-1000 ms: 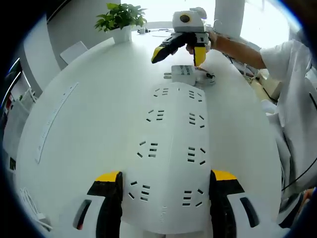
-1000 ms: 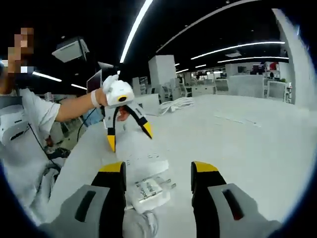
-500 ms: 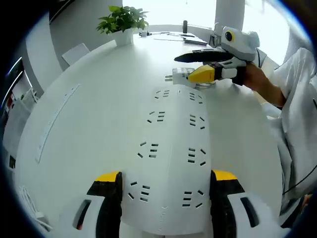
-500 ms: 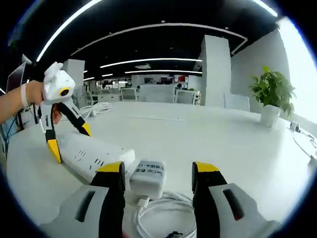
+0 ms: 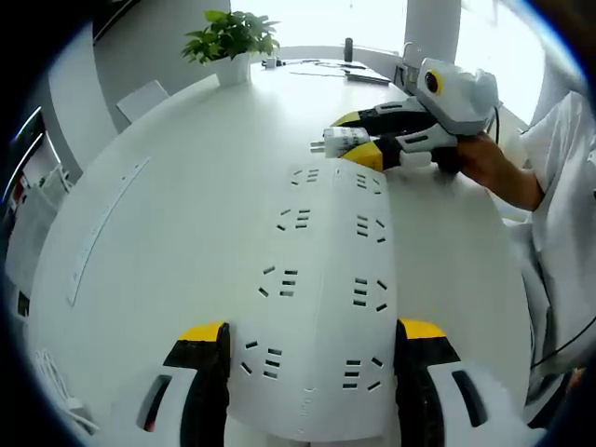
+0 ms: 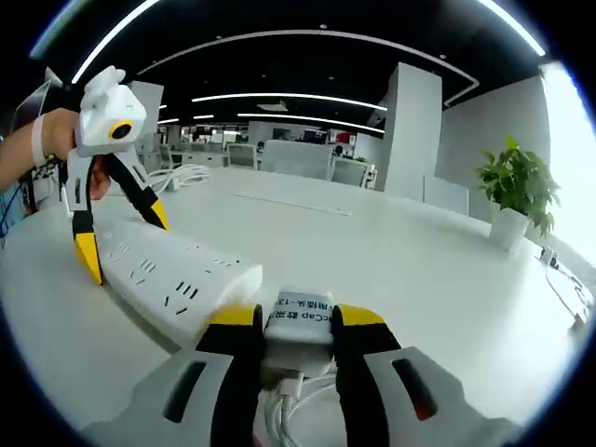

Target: Straighten the power strip on the desk, plug the charger into it

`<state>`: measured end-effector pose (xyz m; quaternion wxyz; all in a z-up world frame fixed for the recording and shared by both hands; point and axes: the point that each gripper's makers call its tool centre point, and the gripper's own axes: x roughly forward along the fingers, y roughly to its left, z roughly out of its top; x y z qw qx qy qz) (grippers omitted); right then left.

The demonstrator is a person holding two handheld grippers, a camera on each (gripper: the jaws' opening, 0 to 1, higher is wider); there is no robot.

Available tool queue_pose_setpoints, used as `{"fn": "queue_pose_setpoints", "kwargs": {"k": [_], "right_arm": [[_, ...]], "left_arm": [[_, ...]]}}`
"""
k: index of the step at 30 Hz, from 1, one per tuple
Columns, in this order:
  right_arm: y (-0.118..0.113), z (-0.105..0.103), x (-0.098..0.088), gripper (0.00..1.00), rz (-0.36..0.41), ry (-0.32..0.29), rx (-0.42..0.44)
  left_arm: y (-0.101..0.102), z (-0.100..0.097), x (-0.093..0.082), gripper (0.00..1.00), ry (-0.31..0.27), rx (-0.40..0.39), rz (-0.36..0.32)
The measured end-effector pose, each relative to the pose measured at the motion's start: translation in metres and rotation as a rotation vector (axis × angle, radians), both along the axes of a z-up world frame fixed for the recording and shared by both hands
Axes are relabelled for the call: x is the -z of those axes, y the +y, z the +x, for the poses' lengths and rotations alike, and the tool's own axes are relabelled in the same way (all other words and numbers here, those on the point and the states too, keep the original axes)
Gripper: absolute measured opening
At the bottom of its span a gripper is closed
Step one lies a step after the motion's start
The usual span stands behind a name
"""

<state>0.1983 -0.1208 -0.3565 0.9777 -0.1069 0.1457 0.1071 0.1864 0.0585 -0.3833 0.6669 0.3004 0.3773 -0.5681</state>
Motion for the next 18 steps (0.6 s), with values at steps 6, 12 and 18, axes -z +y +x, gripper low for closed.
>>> {"fn": "queue_pose_setpoints", "kwargs": {"k": [6,12,18], "right_arm": [[0.006,0.000,0.000,0.29,0.022,0.011,-0.118],[0.011,0.000,0.001,0.29,0.042,0.041,-0.298],[0.012,-0.004,0.001,0.29,0.113,0.055,-0.468]], "left_arm": [[0.000,0.000,0.000,0.72,0.000,-0.002,-0.002],[0.000,0.001,-0.001,0.72,0.000,-0.004,-0.005],[0.000,0.001,-0.001,0.73,-0.001,-0.007,-0.008]]}}
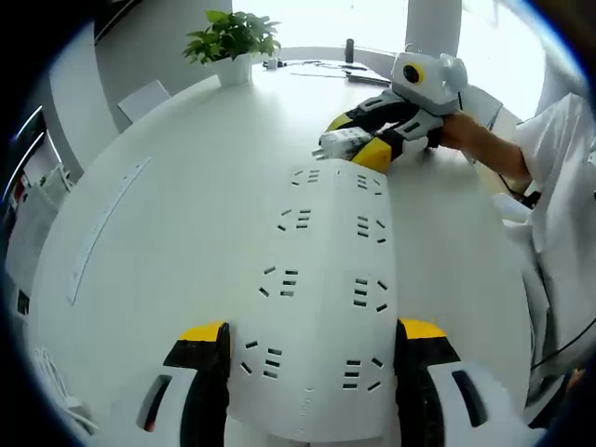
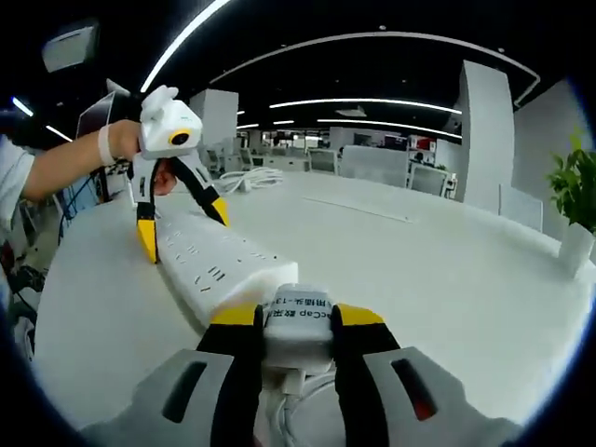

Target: Straighten the power strip on the desk, plug the charger into it

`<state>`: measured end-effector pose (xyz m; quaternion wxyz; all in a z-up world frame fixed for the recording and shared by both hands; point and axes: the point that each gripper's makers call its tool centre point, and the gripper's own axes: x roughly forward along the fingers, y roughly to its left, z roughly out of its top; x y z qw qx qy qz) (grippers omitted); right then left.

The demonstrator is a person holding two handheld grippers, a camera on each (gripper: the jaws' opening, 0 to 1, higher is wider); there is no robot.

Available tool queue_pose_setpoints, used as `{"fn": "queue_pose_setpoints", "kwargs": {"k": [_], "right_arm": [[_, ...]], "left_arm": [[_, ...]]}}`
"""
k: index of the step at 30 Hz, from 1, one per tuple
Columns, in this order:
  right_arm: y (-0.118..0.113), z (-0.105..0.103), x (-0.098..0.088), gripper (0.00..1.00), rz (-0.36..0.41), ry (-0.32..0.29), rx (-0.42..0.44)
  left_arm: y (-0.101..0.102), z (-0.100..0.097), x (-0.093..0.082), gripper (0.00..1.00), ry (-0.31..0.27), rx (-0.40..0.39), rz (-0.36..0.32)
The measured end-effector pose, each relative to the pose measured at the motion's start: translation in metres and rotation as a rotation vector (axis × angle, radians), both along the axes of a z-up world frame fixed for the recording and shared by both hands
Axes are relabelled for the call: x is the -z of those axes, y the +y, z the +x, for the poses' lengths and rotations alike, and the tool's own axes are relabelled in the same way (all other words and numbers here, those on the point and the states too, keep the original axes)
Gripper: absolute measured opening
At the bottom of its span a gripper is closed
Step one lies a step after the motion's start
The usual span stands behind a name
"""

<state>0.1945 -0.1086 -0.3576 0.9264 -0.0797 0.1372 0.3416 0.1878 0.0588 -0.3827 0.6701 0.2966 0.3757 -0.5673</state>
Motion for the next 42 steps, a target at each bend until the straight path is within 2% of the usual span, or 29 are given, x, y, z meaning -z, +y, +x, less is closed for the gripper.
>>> {"fn": "queue_pose_setpoints", "kwargs": {"k": [7,11,13,20,23,26,29,30,31,33,34,39,40,42], "right_arm": [[-0.002,0.001,0.002,0.29,-0.012,0.008,-0.028],[-0.001,0.003,0.005,0.33,-0.050,0.000,-0.006],[-0.002,0.006,0.008,0.31,-0.098,-0.014,0.006],[-0.004,0.006,0.008,0.30,-0.074,0.001,0.025],[-0.004,0.008,0.008,0.29,-0.003,0.067,0.047],[-0.003,0.008,0.007,0.29,-0.006,0.084,0.027],[-0.003,0.007,0.008,0.29,-0.019,0.131,0.012],[-0.002,0.005,0.008,0.29,-0.030,0.167,-0.005],[-0.003,0.004,0.008,0.29,-0.036,0.177,-0.008],[-0.007,0.005,0.006,0.29,-0.050,0.236,0.009],[-0.009,0.002,0.001,0.29,-0.083,0.286,-0.010],[0.009,-0.019,-0.033,0.29,-0.085,0.381,-0.091],[0.017,-0.028,-0.038,0.29,-0.085,0.443,-0.116],[0.025,-0.036,-0.039,0.29,-0.100,0.520,-0.143]], "left_arm": [[0.000,0.001,0.000,0.73,0.000,-0.002,0.002],[0.000,0.001,0.000,0.73,0.000,-0.004,0.003],[0.000,0.001,0.000,0.73,0.000,-0.005,0.004],[0.000,0.004,0.000,0.73,-0.002,-0.011,-0.007],[0.000,0.003,0.000,0.73,-0.002,-0.012,-0.008],[-0.001,0.002,0.000,0.73,-0.002,-0.013,-0.007],[-0.001,0.001,0.000,0.73,-0.002,-0.013,-0.008],[-0.001,0.001,0.000,0.73,-0.002,-0.013,-0.009],[-0.001,0.001,0.000,0.73,-0.002,-0.013,-0.009],[-0.001,0.001,0.000,0.73,-0.002,-0.012,-0.011],[-0.001,0.000,0.000,0.73,-0.001,-0.011,-0.011],[-0.002,0.000,0.000,0.73,-0.001,-0.011,-0.010],[-0.002,0.000,0.000,0.73,-0.001,-0.011,-0.010],[-0.002,0.000,0.000,0.73,0.000,-0.011,-0.006]]}}
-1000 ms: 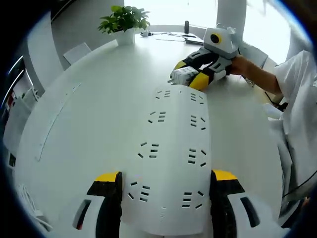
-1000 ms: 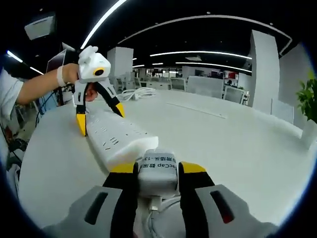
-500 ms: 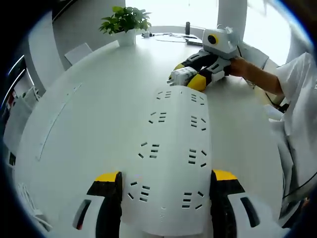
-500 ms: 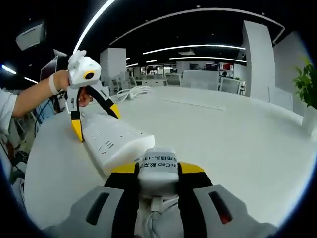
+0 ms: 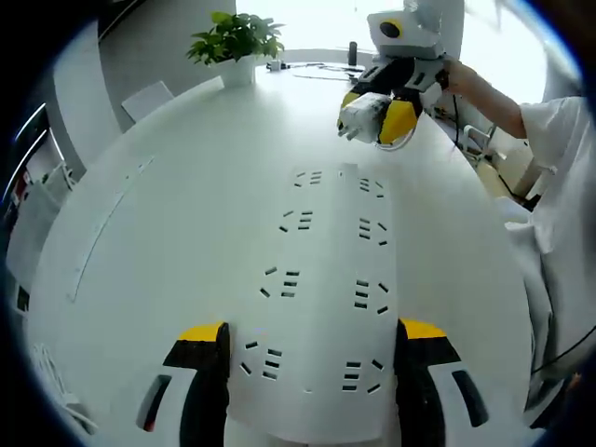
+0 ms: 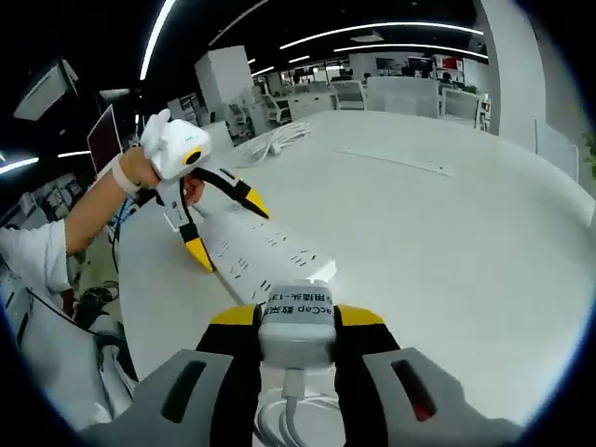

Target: Straighten the power strip on the desk, plug the charger into it

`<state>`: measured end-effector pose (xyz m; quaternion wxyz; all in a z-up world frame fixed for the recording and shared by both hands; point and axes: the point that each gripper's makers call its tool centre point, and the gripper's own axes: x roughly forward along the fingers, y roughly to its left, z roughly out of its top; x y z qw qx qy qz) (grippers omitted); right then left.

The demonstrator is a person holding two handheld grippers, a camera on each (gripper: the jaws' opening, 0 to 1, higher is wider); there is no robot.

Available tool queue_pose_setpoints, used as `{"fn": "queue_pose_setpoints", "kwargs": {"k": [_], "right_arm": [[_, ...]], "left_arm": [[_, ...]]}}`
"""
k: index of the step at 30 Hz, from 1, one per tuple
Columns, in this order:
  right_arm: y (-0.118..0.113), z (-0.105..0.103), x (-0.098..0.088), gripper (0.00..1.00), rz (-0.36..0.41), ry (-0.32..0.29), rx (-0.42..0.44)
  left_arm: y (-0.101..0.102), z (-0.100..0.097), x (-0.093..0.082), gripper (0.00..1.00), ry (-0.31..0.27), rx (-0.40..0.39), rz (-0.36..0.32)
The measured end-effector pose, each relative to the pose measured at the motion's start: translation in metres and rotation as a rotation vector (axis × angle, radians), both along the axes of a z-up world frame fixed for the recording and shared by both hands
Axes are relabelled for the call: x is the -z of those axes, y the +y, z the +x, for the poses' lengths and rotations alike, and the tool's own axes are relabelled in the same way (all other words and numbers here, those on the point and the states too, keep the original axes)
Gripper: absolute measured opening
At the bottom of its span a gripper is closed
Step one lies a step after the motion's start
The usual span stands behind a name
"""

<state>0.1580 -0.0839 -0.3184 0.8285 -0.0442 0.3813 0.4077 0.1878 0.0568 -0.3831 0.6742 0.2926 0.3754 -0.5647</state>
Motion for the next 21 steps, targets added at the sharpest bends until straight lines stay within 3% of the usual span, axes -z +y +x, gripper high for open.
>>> {"fn": "queue_pose_setpoints", "kwargs": {"k": [5,7,8,11,14,18,21], "right_arm": [[0.009,-0.006,0.004,0.29,-0.091,0.056,-0.036],[0.012,-0.005,0.005,0.29,-0.096,0.074,-0.032],[0.018,-0.008,0.006,0.29,-0.080,0.137,-0.003],[0.023,-0.007,0.010,0.29,-0.075,0.200,0.013],[0.030,-0.009,0.012,0.29,-0.089,0.223,0.024],[0.031,-0.010,0.021,0.29,-0.100,0.310,0.064],[0.027,-0.009,0.026,0.29,-0.132,0.340,0.104]], "left_arm": [[0.000,0.000,0.000,0.73,-0.001,-0.001,0.002],[0.000,0.000,0.000,0.73,-0.001,-0.002,0.000],[0.000,-0.001,0.000,0.73,-0.001,-0.002,0.000],[0.000,-0.001,0.000,0.73,0.000,-0.002,0.003],[0.000,-0.001,0.000,0.73,0.000,-0.007,0.005],[0.000,-0.002,0.000,0.73,0.001,-0.020,0.012],[0.000,-0.002,0.000,0.73,0.001,-0.028,0.012]]}}
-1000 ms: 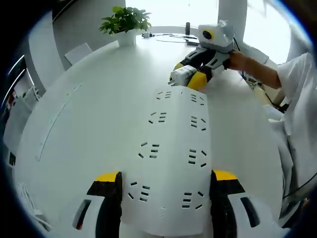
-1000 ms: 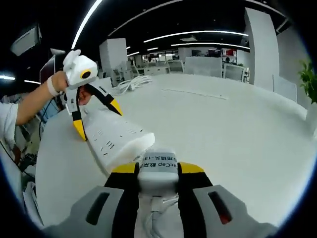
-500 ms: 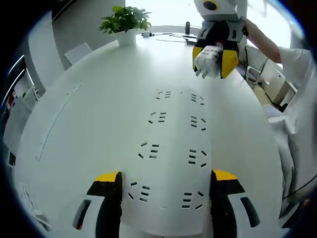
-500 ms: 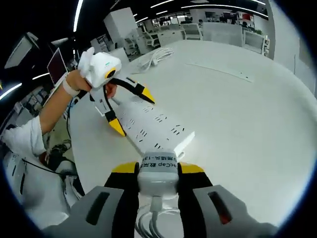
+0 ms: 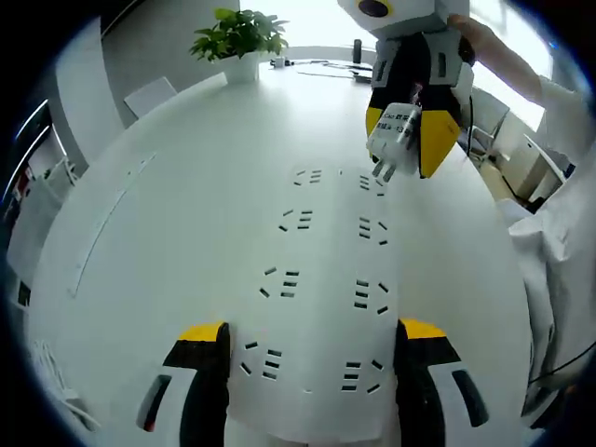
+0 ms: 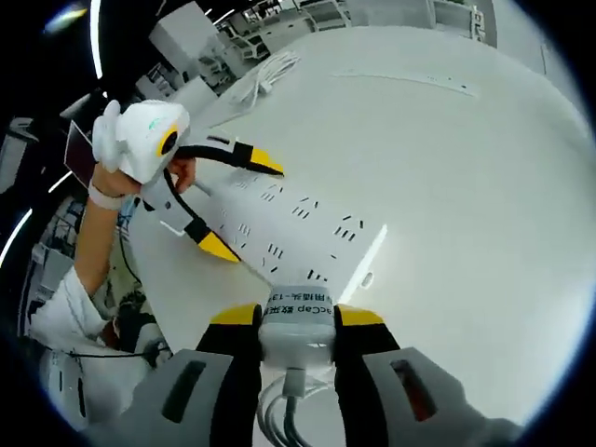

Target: Straighten the power strip on the desk, plug the charger into it

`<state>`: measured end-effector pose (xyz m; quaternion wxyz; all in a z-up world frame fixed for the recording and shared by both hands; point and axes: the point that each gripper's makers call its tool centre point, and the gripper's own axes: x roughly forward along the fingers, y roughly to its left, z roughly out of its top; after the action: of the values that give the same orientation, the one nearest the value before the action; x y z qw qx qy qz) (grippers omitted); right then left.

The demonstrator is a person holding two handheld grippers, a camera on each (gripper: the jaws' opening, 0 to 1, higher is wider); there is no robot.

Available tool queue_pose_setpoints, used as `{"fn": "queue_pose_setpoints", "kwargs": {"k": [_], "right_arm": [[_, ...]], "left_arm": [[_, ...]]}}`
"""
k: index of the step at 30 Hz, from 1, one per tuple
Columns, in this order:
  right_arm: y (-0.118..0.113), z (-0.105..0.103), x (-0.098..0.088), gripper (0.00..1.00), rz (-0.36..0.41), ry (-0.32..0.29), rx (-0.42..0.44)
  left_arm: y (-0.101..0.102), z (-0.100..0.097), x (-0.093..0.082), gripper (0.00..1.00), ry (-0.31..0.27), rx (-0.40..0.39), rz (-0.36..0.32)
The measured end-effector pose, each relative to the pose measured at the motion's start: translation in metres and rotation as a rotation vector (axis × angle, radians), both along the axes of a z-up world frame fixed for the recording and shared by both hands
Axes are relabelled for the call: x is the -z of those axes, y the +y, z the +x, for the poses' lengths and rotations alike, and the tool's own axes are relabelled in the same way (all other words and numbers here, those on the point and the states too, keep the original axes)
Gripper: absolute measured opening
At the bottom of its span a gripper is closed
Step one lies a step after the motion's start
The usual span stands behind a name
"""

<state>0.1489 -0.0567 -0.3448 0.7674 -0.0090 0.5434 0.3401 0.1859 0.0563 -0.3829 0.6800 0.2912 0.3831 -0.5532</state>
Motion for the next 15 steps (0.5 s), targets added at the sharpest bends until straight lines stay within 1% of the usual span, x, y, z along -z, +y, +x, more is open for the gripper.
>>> {"fn": "queue_pose_setpoints", "kwargs": {"k": [1,3,4,6,8,11,15], "right_arm": [[-0.0008,0.0018,-0.0002,0.29,-0.009,-0.005,-0.003],[-0.0024,0.0031,-0.0019,0.29,-0.019,0.001,0.019],[-0.0041,0.0053,-0.0033,0.29,-0.026,-0.008,0.028],[-0.0059,0.0084,-0.0033,0.29,-0.028,0.008,0.046],[-0.0042,0.0071,-0.0016,0.28,-0.021,0.038,0.056],[-0.0029,0.0061,-0.0027,0.28,-0.026,0.045,0.062],[-0.0018,0.0098,-0.0037,0.28,-0.042,0.072,0.089]], "left_arm": [[0.0000,-0.0001,0.0000,0.73,0.000,-0.003,-0.001],[0.0002,-0.0003,-0.0003,0.73,-0.001,-0.011,-0.003],[0.0003,-0.0005,-0.0004,0.73,-0.002,-0.014,-0.003],[0.0006,-0.0010,-0.0005,0.72,-0.002,-0.020,-0.002],[0.0008,-0.0022,-0.0008,0.72,0.000,-0.032,0.006],[0.0008,-0.0030,-0.0008,0.72,0.001,-0.042,0.013],[0.0012,-0.0046,-0.0007,0.72,0.003,-0.060,0.025]]}}
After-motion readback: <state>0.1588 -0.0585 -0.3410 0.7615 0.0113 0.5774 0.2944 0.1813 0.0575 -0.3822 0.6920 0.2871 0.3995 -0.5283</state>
